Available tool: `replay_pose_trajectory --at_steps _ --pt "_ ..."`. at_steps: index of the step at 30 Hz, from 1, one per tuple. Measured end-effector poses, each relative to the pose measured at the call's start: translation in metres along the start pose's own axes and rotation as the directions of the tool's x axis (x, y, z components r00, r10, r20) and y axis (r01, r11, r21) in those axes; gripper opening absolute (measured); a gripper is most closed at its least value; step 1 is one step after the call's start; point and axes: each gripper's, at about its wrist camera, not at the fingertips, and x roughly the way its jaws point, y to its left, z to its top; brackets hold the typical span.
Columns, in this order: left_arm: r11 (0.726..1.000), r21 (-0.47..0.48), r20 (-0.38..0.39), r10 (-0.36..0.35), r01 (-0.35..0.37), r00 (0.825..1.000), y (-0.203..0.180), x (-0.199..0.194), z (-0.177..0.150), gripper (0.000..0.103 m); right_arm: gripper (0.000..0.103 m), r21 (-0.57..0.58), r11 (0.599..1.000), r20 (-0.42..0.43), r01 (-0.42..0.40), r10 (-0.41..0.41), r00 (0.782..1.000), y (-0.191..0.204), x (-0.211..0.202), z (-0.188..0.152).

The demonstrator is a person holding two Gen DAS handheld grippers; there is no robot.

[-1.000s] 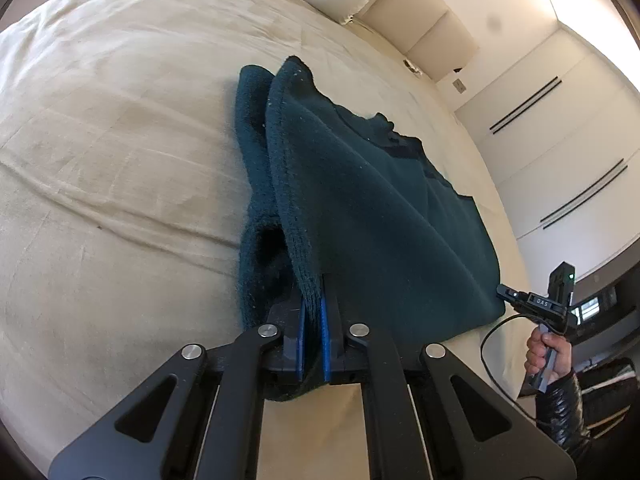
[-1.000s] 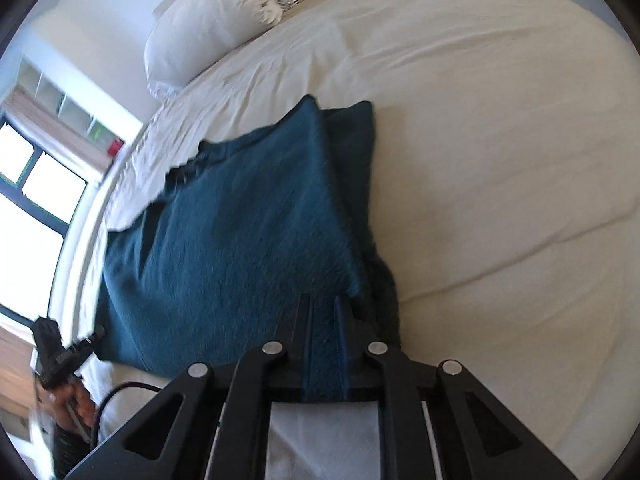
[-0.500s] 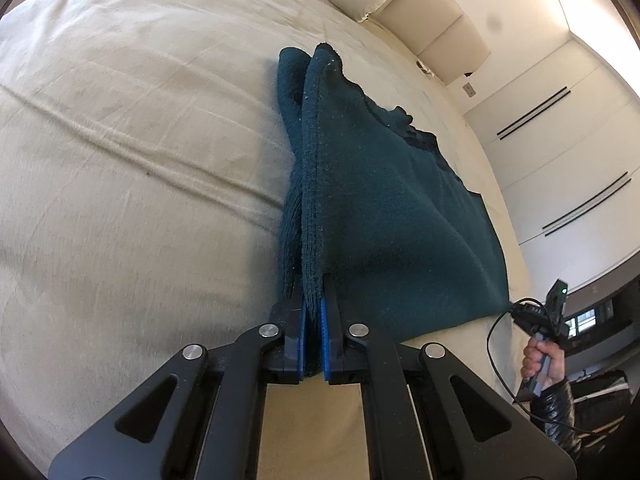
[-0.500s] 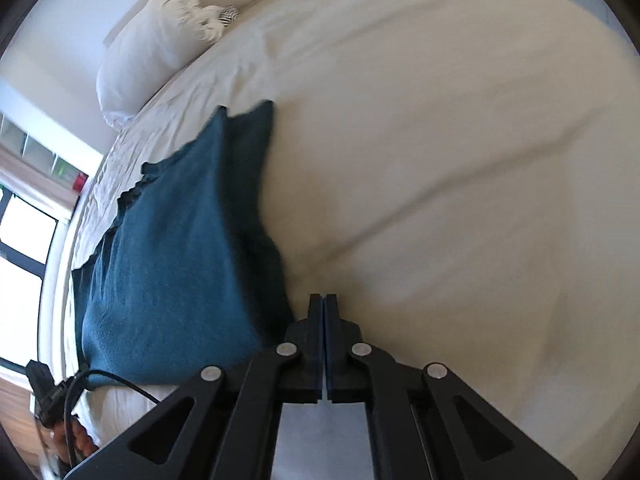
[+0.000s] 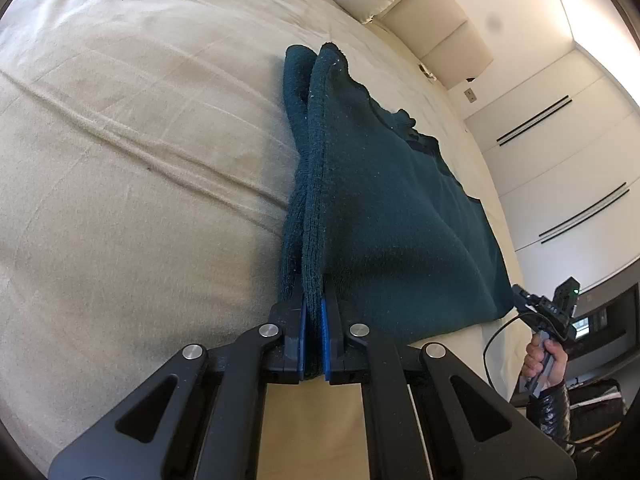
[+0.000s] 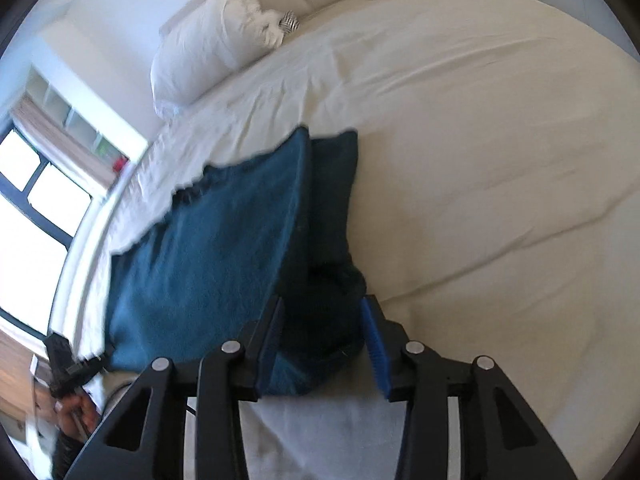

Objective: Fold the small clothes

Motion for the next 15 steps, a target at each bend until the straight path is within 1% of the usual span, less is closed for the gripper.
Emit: replay_pose_trajectory --at_steps 3,4,6,7,8,10,11,12,15 --pt "1.0 -0.009 -0.001 -0.005 0.005 1.0 0.001 0.001 0.001 0.005 0.044 0.01 1.0 0.067 -0.004 0.003 0.998 -0.002 -0.018 0.002" --pt "1.0 -0.011 -0.001 -0.006 0.006 1.0 0.001 0.002 0.001 0.005 0.044 0.007 1.0 0.074 -0.007 0.007 0.997 0.001 -0.02 0.002" --pt "1.0 -0.011 -0.001 -0.002 0.002 1.0 -0.001 0.003 0.002 0.005 0.044 -0.012 0.999 0.034 -0.034 0.034 0.999 0.007 -0.013 0.004" --pt "1.0 -0.012 0.0 -0.001 0.001 1.0 -0.001 0.003 0.001 0.005 0.043 -0.037 0.999 -0.003 -0.024 0.024 1.0 0.013 -0.004 0.005" --pt "1.0 -0.013 0.001 0.0 0.0 1.0 -0.001 0.003 0.001 0.005 0.041 -0.057 0.998 -0.019 -0.015 0.014 1.0 0.018 0.003 0.005" --pt "1.0 -0.014 -0.001 0.001 -0.001 1.0 -0.002 0.003 0.001 0.005 0.023 -0.089 0.996 -0.057 -0.019 0.014 0.998 0.026 0.016 0.003" --pt "1.0 -0.014 -0.002 0.0 -0.001 1.0 -0.002 0.003 0.002 0.005 0.02 -0.091 0.996 -0.073 -0.011 0.004 0.997 0.028 0.021 0.002" --pt "1.0 -0.015 -0.004 -0.001 0.0 1.0 -0.002 0.003 0.002 0.005 0.013 -0.092 0.996 -0.098 0.003 -0.012 0.995 0.028 0.026 0.001" --pt "1.0 -0.015 -0.008 -0.001 0.001 1.0 -0.002 0.004 0.003 0.005 0.005 -0.08 0.997 -0.12 0.015 -0.025 0.992 0.026 0.034 -0.004"
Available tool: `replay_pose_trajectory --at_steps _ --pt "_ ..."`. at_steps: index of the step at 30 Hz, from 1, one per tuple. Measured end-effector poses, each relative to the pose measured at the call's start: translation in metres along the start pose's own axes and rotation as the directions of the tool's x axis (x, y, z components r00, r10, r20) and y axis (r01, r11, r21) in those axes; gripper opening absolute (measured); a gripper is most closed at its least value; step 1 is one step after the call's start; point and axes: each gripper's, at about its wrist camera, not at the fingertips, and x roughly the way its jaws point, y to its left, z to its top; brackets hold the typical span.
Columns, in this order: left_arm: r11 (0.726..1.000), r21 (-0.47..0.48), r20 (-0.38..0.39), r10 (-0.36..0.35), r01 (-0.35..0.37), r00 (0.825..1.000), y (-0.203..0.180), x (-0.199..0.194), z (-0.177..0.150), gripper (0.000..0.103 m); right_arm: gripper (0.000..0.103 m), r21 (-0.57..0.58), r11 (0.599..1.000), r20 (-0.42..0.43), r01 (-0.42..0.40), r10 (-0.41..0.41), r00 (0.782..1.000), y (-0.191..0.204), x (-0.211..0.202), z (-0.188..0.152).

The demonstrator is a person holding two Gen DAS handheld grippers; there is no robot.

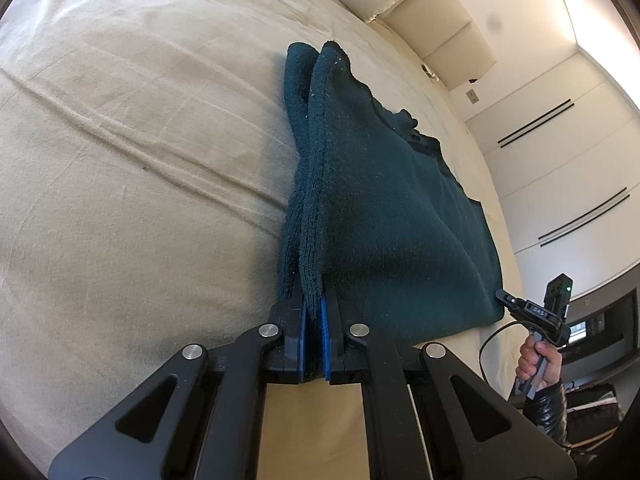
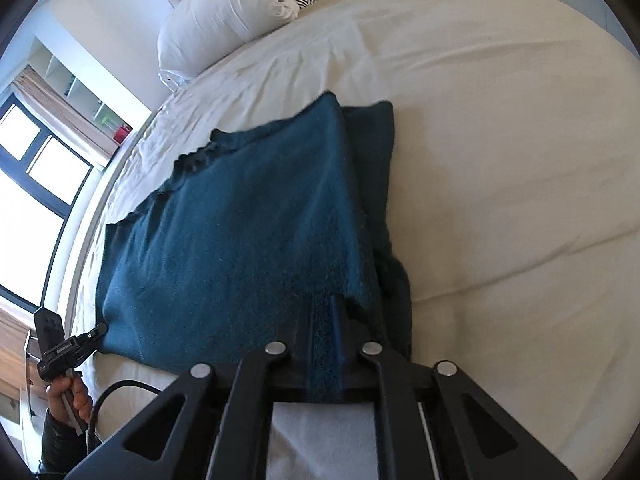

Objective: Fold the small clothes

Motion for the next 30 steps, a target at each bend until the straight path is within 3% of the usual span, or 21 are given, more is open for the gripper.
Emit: replay_pose_trajectory --at_steps 5,12,14,16,17,18,19,20,21,23,25,27,30 --pt "1.0 -0.001 0.001 0.0 0.0 1.0 0.0 0.0 0.0 0.005 0.001 0.033 0.999 0.025 0.004 -0.005 1.0 -0.008 -0.008 -0.003" --pt "1.0 0.0 0.003 0.005 -0.005 1.0 -0.002 0.001 -0.002 0.005 0.001 0.209 0.977 0.037 0.042 -0.051 0.998 -0.058 -0.015 -0.026" --pt "1.0 -0.005 0.004 0.001 -0.001 1.0 -0.001 0.001 -0.002 0.005 0.001 0.228 0.974 0.061 -0.012 -0.002 0.998 -0.064 -0.021 -0.031" --pt "1.0 -0.011 0.004 -0.005 0.005 1.0 0.001 0.001 -0.002 0.005 0.002 0.172 0.973 0.134 -0.155 0.133 0.982 -0.056 -0.036 -0.032" --pt "1.0 -0.014 0.003 -0.007 0.007 1.0 0.002 0.001 -0.002 0.005 0.003 0.138 0.975 0.166 -0.175 0.152 0.974 -0.049 -0.043 -0.031" --pt "1.0 -0.017 0.003 -0.009 0.009 1.0 0.002 0.001 -0.002 0.005 0.024 0.086 0.984 0.202 -0.159 0.139 0.969 -0.04 -0.052 -0.027" --pt "1.0 -0.02 0.004 -0.01 0.01 1.0 0.002 0.001 -0.002 0.005 0.068 0.056 0.989 0.21 -0.134 0.12 0.97 -0.033 -0.054 -0.024" --pt "1.0 -0.022 0.005 -0.01 0.01 1.0 0.002 0.001 -0.002 0.005 0.083 0.024 0.996 0.219 -0.089 0.082 0.972 -0.026 -0.056 -0.02" --pt "1.0 -0.022 0.006 -0.009 0.009 1.0 0.002 0.001 -0.002 0.005 0.088 -0.017 1.0 0.247 -0.013 0.017 0.969 -0.016 -0.058 -0.016" --pt "1.0 -0.02 0.007 -0.009 0.009 1.0 0.002 0.0 -0.002 0.005 0.08 -0.119 0.992 0.231 0.031 -0.003 0.973 0.0 -0.054 -0.008" --pt "1.0 -0.02 0.005 -0.01 0.01 1.0 0.003 0.001 -0.002 0.005 0.055 -0.162 0.987 0.176 0.005 0.024 0.984 0.007 -0.046 -0.001" --pt "1.0 -0.02 0.003 -0.011 0.011 1.0 0.003 0.001 -0.002 0.005 0.047 -0.178 0.984 0.101 0.008 0.01 0.995 0.013 -0.03 0.002" --pt "1.0 -0.019 0.002 -0.012 0.012 1.0 0.003 0.0 -0.002 0.005 0.042 -0.141 0.99 0.075 0.018 -0.008 0.997 0.006 -0.018 0.004"
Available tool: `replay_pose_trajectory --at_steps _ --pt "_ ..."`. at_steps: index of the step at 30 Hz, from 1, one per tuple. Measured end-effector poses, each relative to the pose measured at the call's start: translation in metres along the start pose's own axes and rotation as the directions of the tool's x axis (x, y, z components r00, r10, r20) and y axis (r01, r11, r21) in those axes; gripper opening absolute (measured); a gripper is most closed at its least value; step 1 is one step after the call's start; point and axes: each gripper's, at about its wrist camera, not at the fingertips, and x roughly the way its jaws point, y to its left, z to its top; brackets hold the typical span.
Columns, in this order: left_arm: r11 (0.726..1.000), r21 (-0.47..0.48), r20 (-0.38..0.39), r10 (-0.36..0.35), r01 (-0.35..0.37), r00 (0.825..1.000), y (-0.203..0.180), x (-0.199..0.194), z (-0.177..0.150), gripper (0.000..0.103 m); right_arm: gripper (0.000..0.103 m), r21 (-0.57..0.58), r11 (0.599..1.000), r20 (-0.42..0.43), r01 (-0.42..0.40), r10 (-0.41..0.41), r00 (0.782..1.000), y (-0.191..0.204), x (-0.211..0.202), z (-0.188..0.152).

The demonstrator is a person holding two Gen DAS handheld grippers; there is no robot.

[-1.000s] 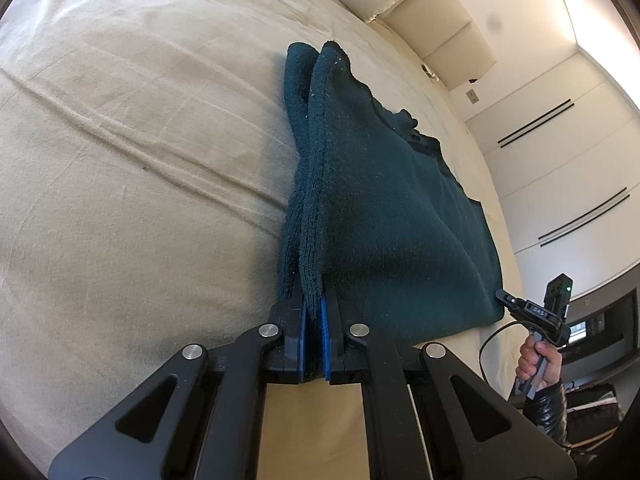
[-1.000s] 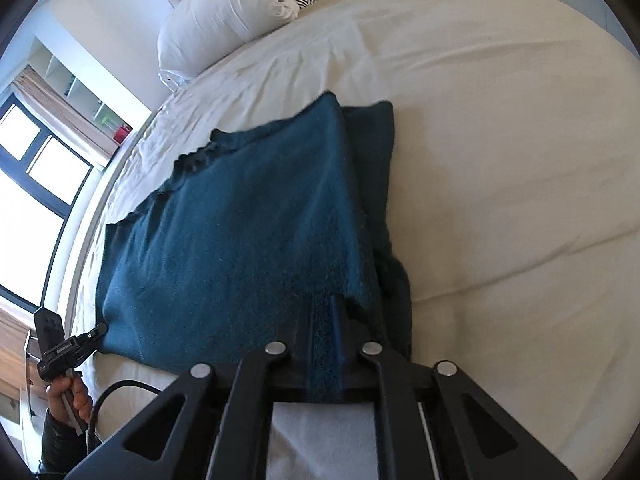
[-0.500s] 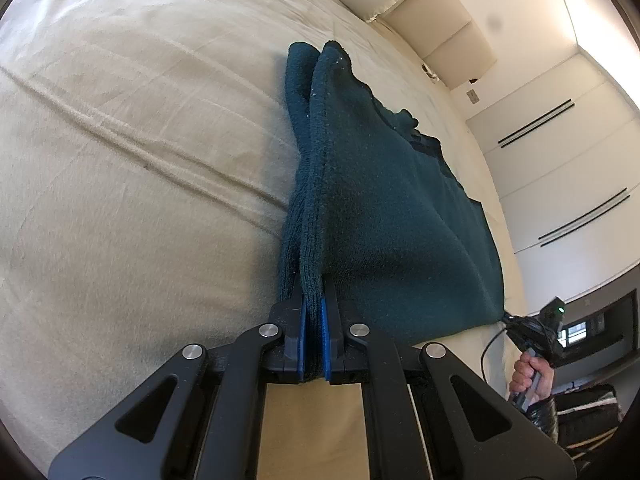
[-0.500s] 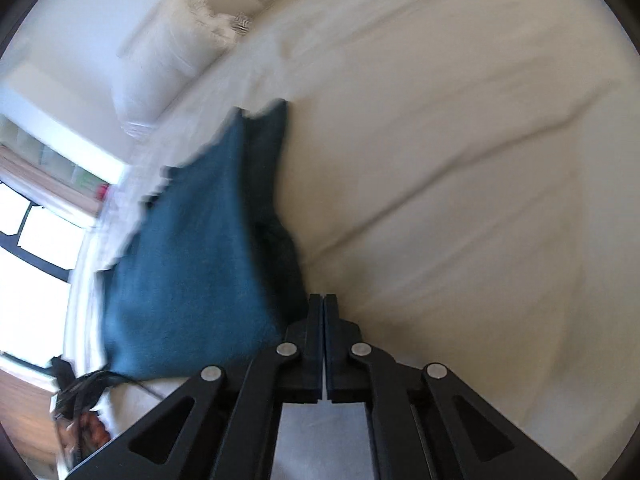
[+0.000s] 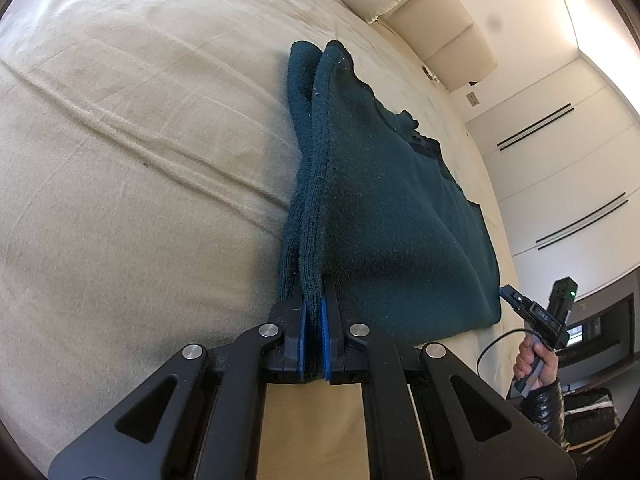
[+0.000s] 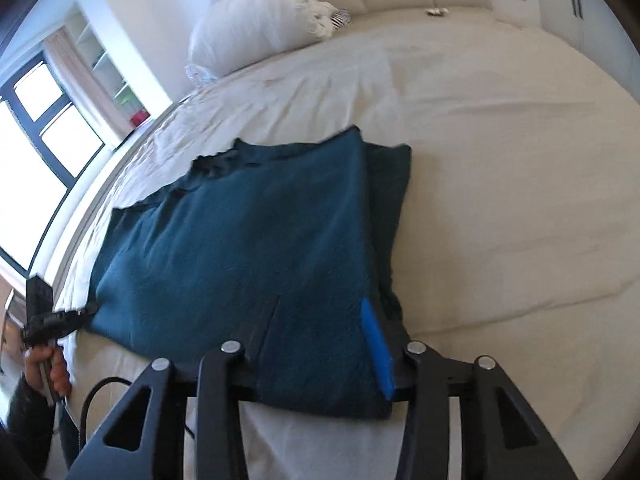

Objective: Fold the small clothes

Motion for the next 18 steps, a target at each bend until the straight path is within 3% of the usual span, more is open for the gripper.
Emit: replay_pose_trajectory --at_steps 4,8,11,13,14,16,18 --pt "1.0 0.001 -0.001 -0.001 0.001 1.0 0.001 -0.001 0.001 0.005 0.041 0.056 0.998 0.009 0.024 -0.025 1.0 -0.01 -0.003 0.0" --pt "1.0 0.0 0.0 -0.005 0.005 1.0 0.002 0.0 0.0 0.005 0.041 0.042 0.998 0.027 0.041 -0.042 0.999 -0.008 -0.01 -0.003" --pt "1.0 0.002 0.002 -0.001 0.001 1.0 0.001 0.0 0.0 0.005 0.041 0.02 0.998 -0.002 0.063 -0.063 0.998 -0.006 -0.001 0.0" --pt "1.0 0.005 0.002 0.001 -0.001 1.0 0.0 0.0 0.0 0.005 0.041 0.031 0.999 -0.036 0.035 -0.034 0.999 -0.009 0.007 0.001" --pt "1.0 0.004 0.002 0.001 -0.001 1.0 0.0 0.0 0.0 0.005 0.039 0.038 0.999 -0.047 0.021 -0.019 0.999 -0.009 0.011 0.001" --pt "1.0 0.005 0.001 0.002 -0.002 1.0 -0.001 0.0 -0.001 0.005 0.014 0.05 0.999 -0.063 -0.001 0.004 0.998 -0.011 0.018 0.001" --pt "1.0 0.007 0.0 0.003 -0.003 1.0 -0.001 -0.001 0.0 0.005 0.01 0.051 0.999 -0.071 -0.004 0.008 0.997 -0.012 0.021 0.001"
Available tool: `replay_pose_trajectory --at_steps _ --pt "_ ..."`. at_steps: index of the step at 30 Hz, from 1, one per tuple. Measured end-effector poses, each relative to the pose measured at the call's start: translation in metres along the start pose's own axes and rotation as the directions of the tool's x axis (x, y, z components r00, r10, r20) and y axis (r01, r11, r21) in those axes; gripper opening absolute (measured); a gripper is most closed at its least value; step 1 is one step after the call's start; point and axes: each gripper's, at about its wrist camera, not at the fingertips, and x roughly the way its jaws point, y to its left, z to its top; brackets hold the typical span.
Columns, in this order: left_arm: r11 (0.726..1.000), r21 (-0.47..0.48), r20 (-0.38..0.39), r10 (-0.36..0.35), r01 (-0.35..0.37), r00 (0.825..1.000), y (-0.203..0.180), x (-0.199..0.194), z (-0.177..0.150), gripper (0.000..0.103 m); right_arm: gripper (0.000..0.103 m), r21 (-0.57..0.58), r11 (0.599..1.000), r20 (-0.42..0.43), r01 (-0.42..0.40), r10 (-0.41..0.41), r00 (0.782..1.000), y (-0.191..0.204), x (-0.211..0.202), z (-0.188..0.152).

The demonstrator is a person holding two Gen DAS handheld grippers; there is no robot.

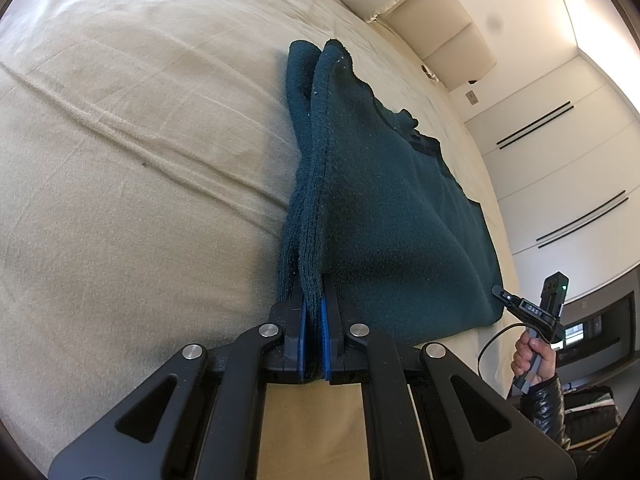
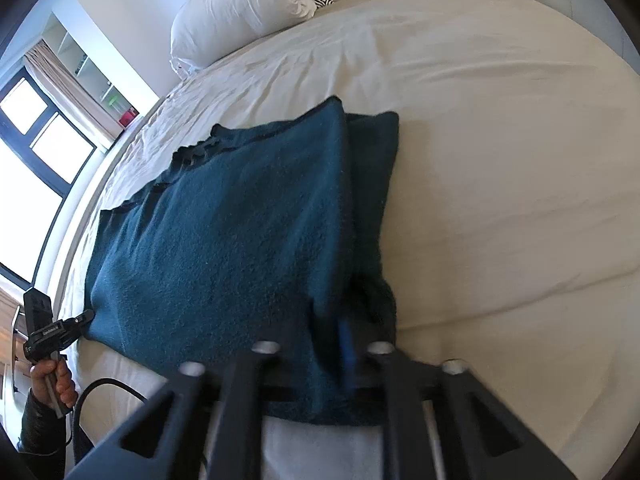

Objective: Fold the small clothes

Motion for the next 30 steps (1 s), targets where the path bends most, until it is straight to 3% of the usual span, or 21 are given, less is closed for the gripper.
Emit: replay_pose_trajectory --at_steps 8,13,19,26,29,30 --pt "1.0 0.003 0.001 0.014 -0.014 1.0 -0.003 -0.001 0.0 0.005 0.006 0.119 0.992 0.043 -0.047 0.043 0.998 -0.016 -0.008 -0.005" --pt "1.0 0.004 0.002 0.024 -0.024 1.0 -0.005 0.0 0.0 0.005 0.005 0.262 0.962 0.09 -0.08 0.058 0.994 -0.037 -0.015 -0.022" --pt "1.0 0.005 0.0 0.025 -0.025 1.0 -0.007 0.002 -0.001 0.005 0.005 0.355 0.927 0.123 -0.122 0.083 0.989 -0.051 -0.012 -0.047" --pt "1.0 -0.028 -0.007 -0.013 0.013 1.0 0.002 -0.002 -0.001 0.005 0.006 0.35 0.925 0.13 -0.15 0.111 0.985 -0.056 -0.005 -0.036" --pt "0.999 -0.044 -0.031 0.006 -0.008 1.0 0.0 -0.012 -0.002 0.006 0.016 0.341 0.93 0.117 -0.134 0.1 0.988 -0.052 -0.011 -0.035" --pt "0.999 -0.04 -0.031 0.021 -0.022 0.999 -0.002 -0.018 -0.002 0.006 0.028 0.336 0.934 0.121 -0.12 0.084 0.989 -0.051 -0.017 -0.035"
